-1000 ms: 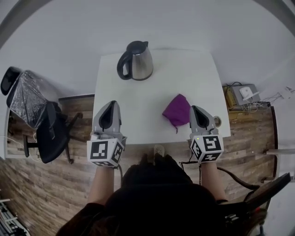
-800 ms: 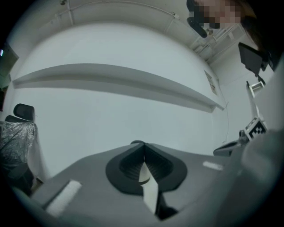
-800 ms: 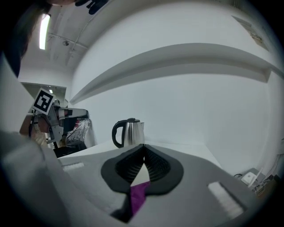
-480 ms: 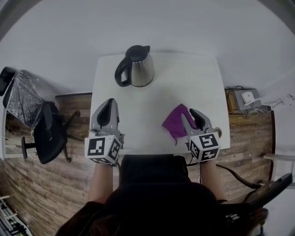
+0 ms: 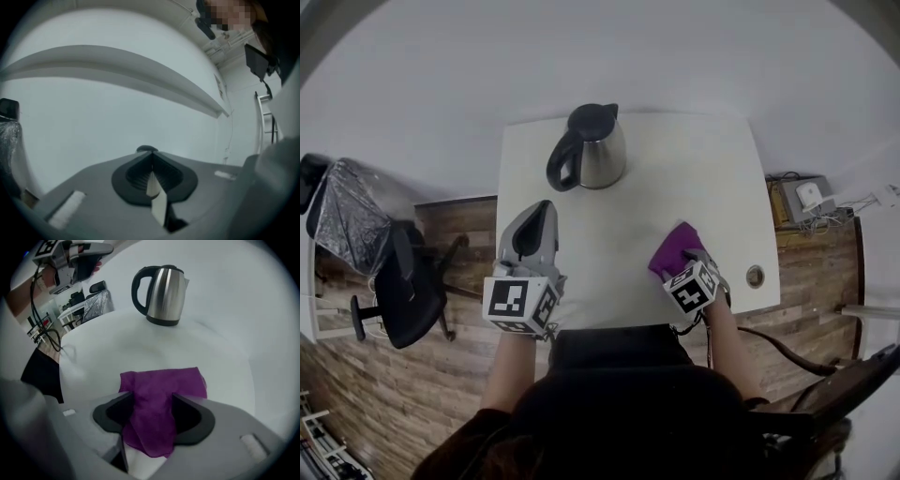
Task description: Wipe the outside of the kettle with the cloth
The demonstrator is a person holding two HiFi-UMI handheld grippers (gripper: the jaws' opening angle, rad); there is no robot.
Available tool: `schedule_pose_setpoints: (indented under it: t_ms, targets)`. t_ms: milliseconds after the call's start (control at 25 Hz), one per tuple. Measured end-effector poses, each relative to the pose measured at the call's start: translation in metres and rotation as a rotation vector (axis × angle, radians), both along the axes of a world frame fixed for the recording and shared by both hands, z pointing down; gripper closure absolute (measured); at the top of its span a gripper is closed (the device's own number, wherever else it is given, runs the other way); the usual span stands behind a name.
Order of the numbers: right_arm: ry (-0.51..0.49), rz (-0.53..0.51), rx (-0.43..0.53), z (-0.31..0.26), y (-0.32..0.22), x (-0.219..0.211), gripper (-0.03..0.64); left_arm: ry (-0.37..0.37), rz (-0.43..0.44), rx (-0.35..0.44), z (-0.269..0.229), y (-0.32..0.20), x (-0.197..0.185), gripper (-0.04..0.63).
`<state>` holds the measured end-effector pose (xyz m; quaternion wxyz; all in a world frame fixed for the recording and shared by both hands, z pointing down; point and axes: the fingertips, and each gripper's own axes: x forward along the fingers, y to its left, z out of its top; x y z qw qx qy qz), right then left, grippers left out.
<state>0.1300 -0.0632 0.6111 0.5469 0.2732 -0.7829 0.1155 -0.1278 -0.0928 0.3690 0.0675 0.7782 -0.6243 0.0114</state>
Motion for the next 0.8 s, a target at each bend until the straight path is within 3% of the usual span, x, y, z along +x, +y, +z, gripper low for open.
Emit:
schedule_pose_setpoints:
  t_ms: [160,240,280,360,480,800]
  targets:
    - [-0.028,0.068,-0.134,0.004,-0.002,0.001,0.377,0.014,0.005,-0.009,0.003,-0.009,-0.016,0.592]
    - [0.006,0.061,-0.175,0.004,-0.004,0.002,0.382,0.02,0.008,-0.018,0.007,-0.015,-0.022,0.592]
    - [0.028,0.057,-0.175,0.003,-0.006,0.001,0.399,0.021,0.013,-0.022,0.008,-0.018,-0.024,0.589]
    - [0.047,0.059,-0.141,0.001,-0.011,-0.002,0.523,0.023,0.03,-0.028,0.011,-0.024,-0.026,0.579]
    - [0.024,0.093,-0.1,0.0,-0.011,-0.003,0.538,0.011,0.066,-0.034,0.016,-0.033,-0.026,0.53]
    - [0.006,0.119,-0.105,0.001,-0.008,0.003,0.549,-0.123,0.157,-0.091,0.044,-0.073,-0.023,0.412]
